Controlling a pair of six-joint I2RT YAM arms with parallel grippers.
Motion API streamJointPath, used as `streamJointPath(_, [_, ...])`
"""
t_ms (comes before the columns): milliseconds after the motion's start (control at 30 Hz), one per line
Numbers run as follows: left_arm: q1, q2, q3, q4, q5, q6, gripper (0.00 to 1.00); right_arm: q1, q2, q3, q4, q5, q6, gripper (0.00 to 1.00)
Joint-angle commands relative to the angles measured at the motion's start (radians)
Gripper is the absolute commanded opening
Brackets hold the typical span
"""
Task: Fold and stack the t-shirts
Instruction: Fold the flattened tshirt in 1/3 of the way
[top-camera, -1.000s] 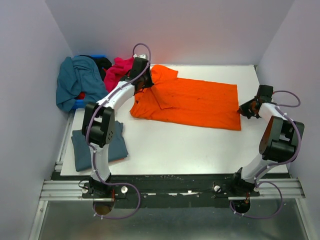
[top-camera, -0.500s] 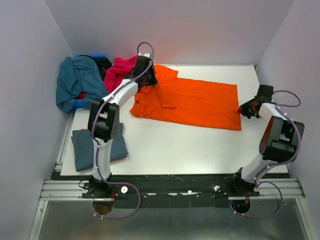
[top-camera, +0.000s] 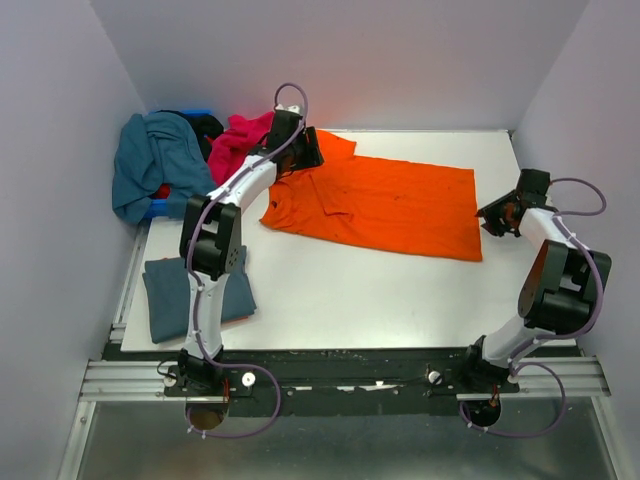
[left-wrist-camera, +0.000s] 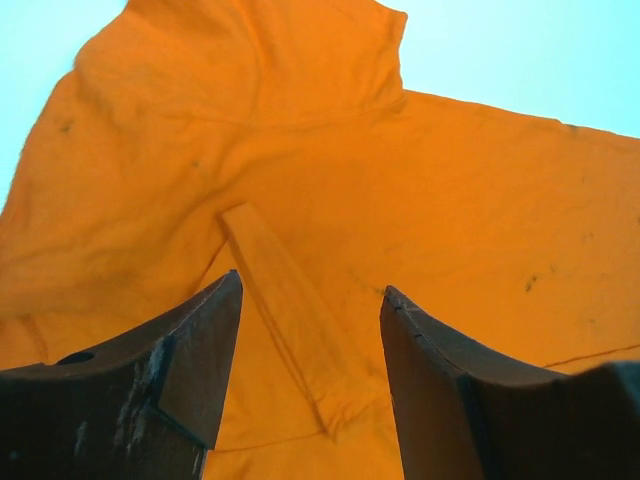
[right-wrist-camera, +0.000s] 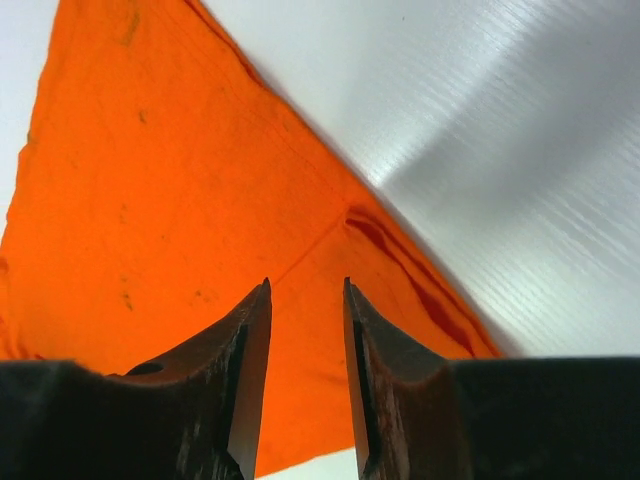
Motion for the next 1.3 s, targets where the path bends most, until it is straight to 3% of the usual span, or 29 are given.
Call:
streamJointPath(0, [0.013,-0.148,-0.102,-0.014,-0.069,0.0,0.7,-0.002,-0.135,-0.061,-0.01,0.054,0.002,0.42])
streamJointPath(233, [0.031,-0.405,-0.525,0.095,-0.133,-0.107,0.69,-0.002,-0.332,-0.338,0.057,0.057,0.13,0.38])
streamJointPath(467, [0.066,-0.557,-0.787,0.201,-0.149,-0.164,0.68,-0.002,-0.463,-0.45,0.039,0.106,0.157,0.39])
streamJointPath(633, [0.089,-0.603,-0.881,0.262,-0.158,-0.207,0.71,-0.002,-0.475,-0.477,0.047,0.178,0.203,0.4])
streamJointPath(1033, [0.14,-0.621,-0.941,0.31,-0.137,-0.233,0.75,-0.002,-0.247,-0.408,0.094,0.174,0.251,0.42])
streamJointPath(1167, [0.143,-0.617,-0.952,0.339,-0.107,-0.238,0.73,-0.002,-0.264,-0.424,0.094,0.218,0.269,0.29])
streamJointPath(1267, [0.143,-0.604,-0.958,0.36,-0.078,-0.241,0.72,-0.002,-0.296,-0.434,0.099,0.237,0.263,0.01])
